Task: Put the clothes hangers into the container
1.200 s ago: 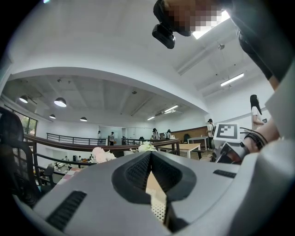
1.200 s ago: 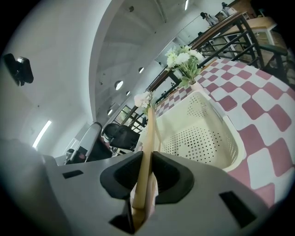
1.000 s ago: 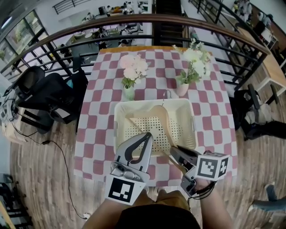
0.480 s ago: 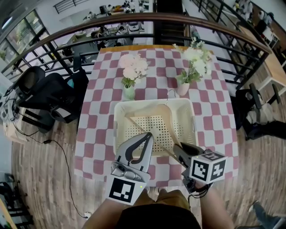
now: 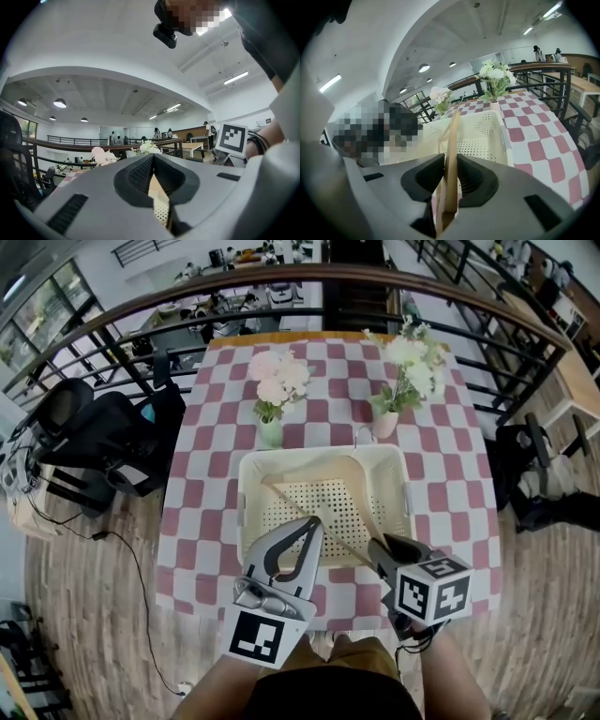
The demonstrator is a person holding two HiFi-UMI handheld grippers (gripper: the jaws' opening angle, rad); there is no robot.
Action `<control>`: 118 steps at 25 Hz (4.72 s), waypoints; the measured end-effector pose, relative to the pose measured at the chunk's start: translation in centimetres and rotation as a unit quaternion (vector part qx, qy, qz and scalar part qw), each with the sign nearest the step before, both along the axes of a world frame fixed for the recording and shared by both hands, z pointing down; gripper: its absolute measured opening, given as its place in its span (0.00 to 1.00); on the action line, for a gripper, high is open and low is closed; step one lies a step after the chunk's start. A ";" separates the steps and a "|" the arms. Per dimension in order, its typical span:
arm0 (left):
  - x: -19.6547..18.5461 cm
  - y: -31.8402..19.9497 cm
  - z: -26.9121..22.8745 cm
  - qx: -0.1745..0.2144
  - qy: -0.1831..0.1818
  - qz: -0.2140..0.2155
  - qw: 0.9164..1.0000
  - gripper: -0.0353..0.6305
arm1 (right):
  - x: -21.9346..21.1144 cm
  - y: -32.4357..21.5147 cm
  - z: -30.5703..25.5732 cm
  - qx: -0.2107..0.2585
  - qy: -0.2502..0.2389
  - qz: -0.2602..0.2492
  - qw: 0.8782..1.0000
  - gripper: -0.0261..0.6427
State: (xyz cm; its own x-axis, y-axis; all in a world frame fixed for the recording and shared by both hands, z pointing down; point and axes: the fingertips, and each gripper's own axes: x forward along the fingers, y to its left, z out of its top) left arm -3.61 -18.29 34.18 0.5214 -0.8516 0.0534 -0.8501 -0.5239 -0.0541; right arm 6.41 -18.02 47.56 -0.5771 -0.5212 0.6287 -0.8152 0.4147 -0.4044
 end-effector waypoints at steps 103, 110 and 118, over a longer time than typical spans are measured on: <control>0.5 -1.1 -1.8 0.007 0.010 0.039 0.999 0.06 | -2.6 -2.5 -8.8 0.309 0.143 -0.045 0.939 0.27; -0.1 -0.5 -3.9 0.030 0.004 0.041 0.999 0.06 | -4.4 -1.6 -13.3 0.368 0.107 -0.063 0.921 0.27; -0.5 0.2 -6.4 0.058 0.006 0.048 0.997 0.06 | -5.8 -0.3 -19.2 0.434 0.051 -0.059 0.897 0.27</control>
